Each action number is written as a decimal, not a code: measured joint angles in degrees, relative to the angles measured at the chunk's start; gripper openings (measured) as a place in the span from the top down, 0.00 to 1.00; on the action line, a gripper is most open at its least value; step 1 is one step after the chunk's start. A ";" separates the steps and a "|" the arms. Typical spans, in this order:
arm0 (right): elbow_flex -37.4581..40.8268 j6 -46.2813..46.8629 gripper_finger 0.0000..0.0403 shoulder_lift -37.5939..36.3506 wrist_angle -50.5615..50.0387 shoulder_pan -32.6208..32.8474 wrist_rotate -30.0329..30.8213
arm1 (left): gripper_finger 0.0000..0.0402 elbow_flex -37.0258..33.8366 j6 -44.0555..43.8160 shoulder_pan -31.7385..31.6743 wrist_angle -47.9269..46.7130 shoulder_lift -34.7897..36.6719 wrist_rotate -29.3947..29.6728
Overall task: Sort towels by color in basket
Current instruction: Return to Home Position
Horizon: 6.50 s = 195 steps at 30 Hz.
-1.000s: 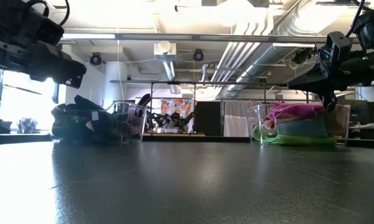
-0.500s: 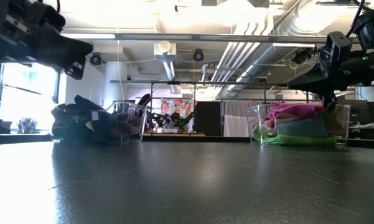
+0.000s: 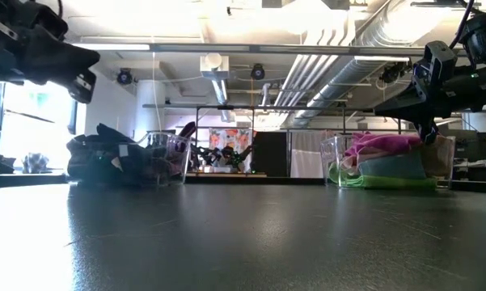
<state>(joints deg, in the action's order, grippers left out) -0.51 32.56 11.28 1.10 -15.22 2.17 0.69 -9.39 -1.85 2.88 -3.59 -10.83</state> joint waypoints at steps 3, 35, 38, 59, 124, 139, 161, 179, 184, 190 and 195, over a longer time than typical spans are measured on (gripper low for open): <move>0.00 0.00 1.00 0.00 0.00 0.01 0.00 | 1.00 0.04 0.87 0.04 -0.64 3.52 3.70; -0.02 -0.34 1.00 -11.25 1.62 12.90 -2.07 | 1.00 0.00 4.55 -0.04 -1.33 2.26 18.67; -0.07 -9.11 1.00 -11.27 -0.22 14.42 -2.69 | 1.00 0.00 4.53 -0.04 -1.32 2.09 18.71; -0.07 -32.52 1.00 -10.44 -0.17 17.89 -3.89 | 1.00 0.00 4.55 -0.02 -1.34 2.00 18.71; -0.07 -32.53 1.00 -10.44 -0.25 17.89 -3.89 | 1.00 0.00 4.56 -0.03 -1.34 2.00 18.71; -0.07 -32.53 1.00 -10.44 -0.25 17.89 -3.89 | 1.00 0.00 4.57 -0.02 -1.34 2.00 18.69; -0.07 -32.54 1.00 -10.44 -0.26 17.89 -3.91 | 1.00 0.00 4.57 -0.03 -1.34 2.00 18.71; -0.07 -32.53 1.00 -10.44 -0.25 17.89 -3.91 | 1.00 0.00 4.55 -0.02 -1.34 2.00 18.71; -0.07 -32.54 1.00 -10.44 -0.25 17.89 -3.90 | 1.00 0.00 4.55 -0.03 -1.34 1.99 18.70; -0.07 -32.54 1.00 -10.44 -0.24 17.89 -3.91 | 1.00 0.00 4.57 -0.03 -1.34 2.00 18.71; -0.07 -32.53 1.00 -10.44 -0.24 17.89 -3.90 | 1.00 0.00 4.55 -0.02 -1.34 1.98 18.71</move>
<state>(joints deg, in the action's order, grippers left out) -0.58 0.02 0.84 0.86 2.68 -1.73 0.69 -4.84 -1.87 1.54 -1.61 7.88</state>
